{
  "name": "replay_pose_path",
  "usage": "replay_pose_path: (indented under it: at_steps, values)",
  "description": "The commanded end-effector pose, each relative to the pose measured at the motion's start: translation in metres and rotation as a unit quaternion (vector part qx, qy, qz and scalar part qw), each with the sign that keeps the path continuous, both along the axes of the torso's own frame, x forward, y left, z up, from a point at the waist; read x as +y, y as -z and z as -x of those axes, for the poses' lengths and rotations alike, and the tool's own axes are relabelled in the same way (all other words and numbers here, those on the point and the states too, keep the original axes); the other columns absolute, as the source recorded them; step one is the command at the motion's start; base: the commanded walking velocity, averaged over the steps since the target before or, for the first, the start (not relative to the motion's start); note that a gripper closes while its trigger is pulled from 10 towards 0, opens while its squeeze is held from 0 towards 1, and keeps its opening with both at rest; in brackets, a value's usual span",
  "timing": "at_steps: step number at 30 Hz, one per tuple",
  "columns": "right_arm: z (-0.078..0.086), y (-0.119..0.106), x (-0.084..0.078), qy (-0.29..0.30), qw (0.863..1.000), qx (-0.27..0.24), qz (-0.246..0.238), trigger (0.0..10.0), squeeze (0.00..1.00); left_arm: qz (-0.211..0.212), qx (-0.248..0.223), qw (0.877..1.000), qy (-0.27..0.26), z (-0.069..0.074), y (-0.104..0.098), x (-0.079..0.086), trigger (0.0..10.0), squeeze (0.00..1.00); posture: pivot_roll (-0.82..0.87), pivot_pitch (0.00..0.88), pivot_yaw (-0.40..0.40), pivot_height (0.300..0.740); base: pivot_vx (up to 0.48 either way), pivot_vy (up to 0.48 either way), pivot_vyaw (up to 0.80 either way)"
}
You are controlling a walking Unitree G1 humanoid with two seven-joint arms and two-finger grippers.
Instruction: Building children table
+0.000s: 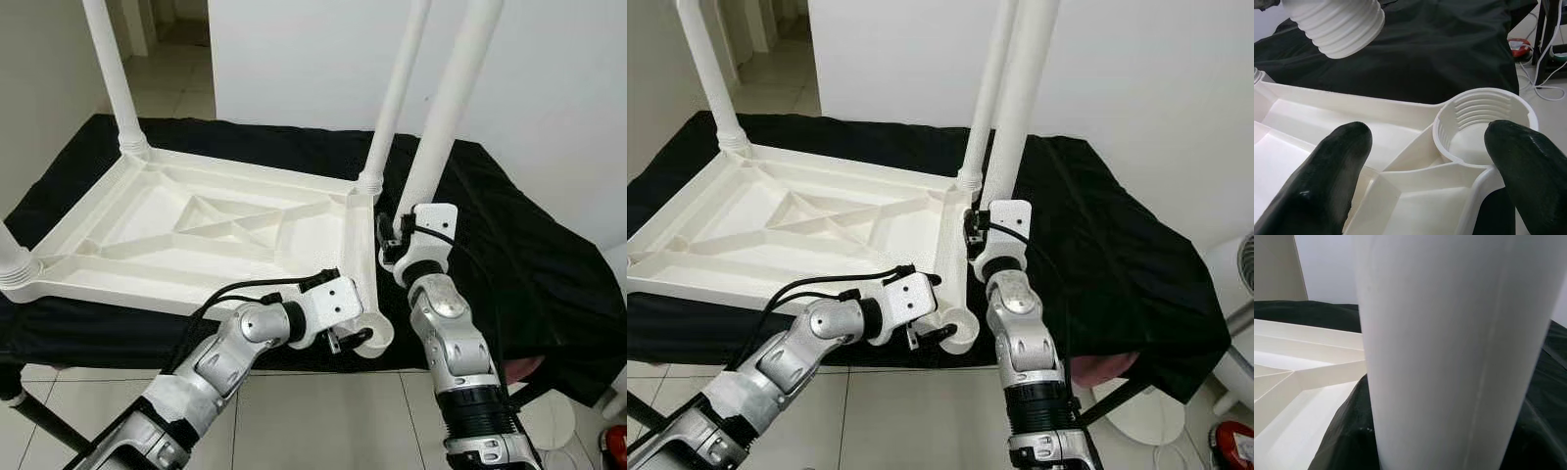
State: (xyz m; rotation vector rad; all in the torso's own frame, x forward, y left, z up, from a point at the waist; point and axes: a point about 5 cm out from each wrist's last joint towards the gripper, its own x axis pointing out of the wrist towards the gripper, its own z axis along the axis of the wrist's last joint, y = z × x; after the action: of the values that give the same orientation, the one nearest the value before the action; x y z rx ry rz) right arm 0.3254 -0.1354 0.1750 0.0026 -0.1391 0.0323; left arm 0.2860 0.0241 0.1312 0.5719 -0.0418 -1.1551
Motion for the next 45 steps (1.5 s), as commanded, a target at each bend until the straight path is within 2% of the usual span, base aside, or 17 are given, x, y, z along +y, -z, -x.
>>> replay_pose_path:
  at_steps: [1, 17, 20, 24, 25, 26, 28, 29, 30, 31, 36, 37, 38, 40, 41, 43, 45]
  values:
    - [0.002, -0.002, -0.002, 0.007, 1.000, -0.004, 0.000, 10.0, 0.00, 0.012, -0.031, 0.998, -0.059, -0.008, -0.002, 0.003, 10.0, 0.00, -0.04, 0.000, -0.053, 0.740, 0.000, 0.000, 0.00]
    - [0.007, -0.004, -0.002, 0.007, 1.000, -0.005, 0.004, 10.0, 0.00, 0.028, -0.039, 0.997, -0.057, -0.005, 0.007, -0.010, 10.0, 0.00, -0.09, 0.000, -0.040, 0.740, 0.000, 0.000, 0.00]
    - [0.011, -0.003, -0.009, 0.019, 1.000, -0.004, 0.007, 10.0, 0.00, 0.062, -0.057, 0.994, -0.073, -0.007, -0.002, -0.024, 10.0, 0.00, -0.11, 0.000, -0.032, 0.740, 0.000, 0.000, 0.00]
    - [0.012, -0.003, -0.011, 0.023, 1.000, -0.003, 0.008, 10.0, 0.00, 0.086, -0.060, 0.991, -0.088, -0.010, -0.008, -0.027, 10.0, 0.00, -0.11, 0.000, -0.032, 0.740, 0.000, 0.000, 0.00]
    - [0.012, -0.003, -0.011, 0.023, 1.000, -0.003, 0.008, 10.0, 0.00, 0.086, -0.060, 0.991, -0.088, -0.010, -0.008, -0.027, 10.0, 0.00, -0.11, 0.000, -0.032, 0.740, 0.000, 0.000, 0.00]
    - [0.013, -0.002, -0.011, 0.025, 1.000, -0.002, 0.008, 10.0, 0.00, 0.118, -0.068, 0.985, -0.107, -0.013, -0.020, -0.027, 10.0, 0.00, -0.10, 0.000, -0.031, 0.740, 0.000, 0.000, 0.00]
    - [0.013, -0.002, -0.011, 0.025, 1.000, -0.002, 0.008, 10.0, 0.00, 0.118, -0.068, 0.985, -0.107, -0.013, -0.020, -0.027, 10.0, 0.00, -0.10, 0.000, -0.031, 0.740, 0.000, 0.000, 0.00]
    - [0.013, -0.001, -0.010, 0.023, 1.000, -0.002, 0.007, 10.0, 0.00, 0.172, -0.059, 0.974, -0.131, -0.017, -0.037, -0.022, 10.0, 0.00, -0.08, 0.000, -0.032, 0.740, 0.000, 0.000, 0.00]
    - [0.013, -0.001, -0.010, 0.023, 1.000, -0.002, 0.007, 10.0, 0.00, 0.172, -0.059, 0.974, -0.131, -0.017, -0.037, -0.022, 10.0, 0.00, -0.08, 0.000, -0.032, 0.740, 0.000, 0.000, 0.00]
    - [0.013, 0.000, -0.008, 0.017, 1.000, -0.002, 0.004, 10.0, 0.00, 0.218, -0.048, 0.965, -0.136, -0.017, -0.051, -0.016, 10.0, 0.00, -0.06, 0.000, -0.038, 0.740, 0.000, 0.000, 0.00]
    - [0.013, 0.001, -0.006, 0.010, 1.000, -0.001, 0.001, 10.0, 0.00, 0.248, -0.033, 0.960, -0.128, -0.015, -0.059, -0.011, 10.0, 0.00, -0.06, 0.000, -0.042, 0.740, 0.000, 0.000, 0.00]
    - [0.015, 0.002, -0.003, -0.004, 1.000, -0.001, 0.001, 10.0, 0.00, 0.264, -0.010, 0.959, -0.105, -0.007, -0.063, -0.004, 10.0, 0.00, -0.05, 0.000, -0.050, 0.740, 0.000, 0.000, 0.00]
    - [0.017, 0.005, 0.000, -0.025, 1.000, -0.002, 0.006, 10.0, 0.00, 0.252, 0.006, 0.966, -0.062, 0.007, -0.060, 0.004, 10.0, 0.00, -0.02, 0.000, -0.072, 0.740, 0.000, 0.000, 0.00]
    - [0.017, 0.005, 0.000, -0.025, 1.000, -0.002, 0.006, 10.0, 0.00, 0.252, 0.006, 0.966, -0.062, 0.007, -0.060, 0.004, 10.0, 0.00, -0.02, 0.000, -0.072, 0.740, 0.000, 0.000, 0.00]
    - [0.020, 0.007, 0.001, -0.041, 0.999, -0.002, 0.010, 10.0, 0.00, 0.239, 0.006, 0.971, -0.031, 0.018, -0.057, 0.010, 10.0, 0.00, -0.02, 0.000, -0.076, 0.740, 0.000, 0.000, 0.00]
    - [0.020, 0.007, 0.001, -0.041, 0.999, -0.002, 0.010, 10.0, 0.00, 0.239, 0.006, 0.971, -0.031, 0.018, -0.057, 0.010, 10.0, 0.00, -0.02, 0.000, -0.076, 0.740, 0.000, 0.000, 0.00]
    - [0.024, 0.015, 0.002, -0.068, 0.998, 0.005, 0.019, 10.0, 0.00, 0.191, 0.029, 0.981, 0.009, 0.034, -0.043, 0.020, 10.0, 0.00, 0.00, 0.000, -0.103, 0.740, 0.000, 0.000, 0.00]
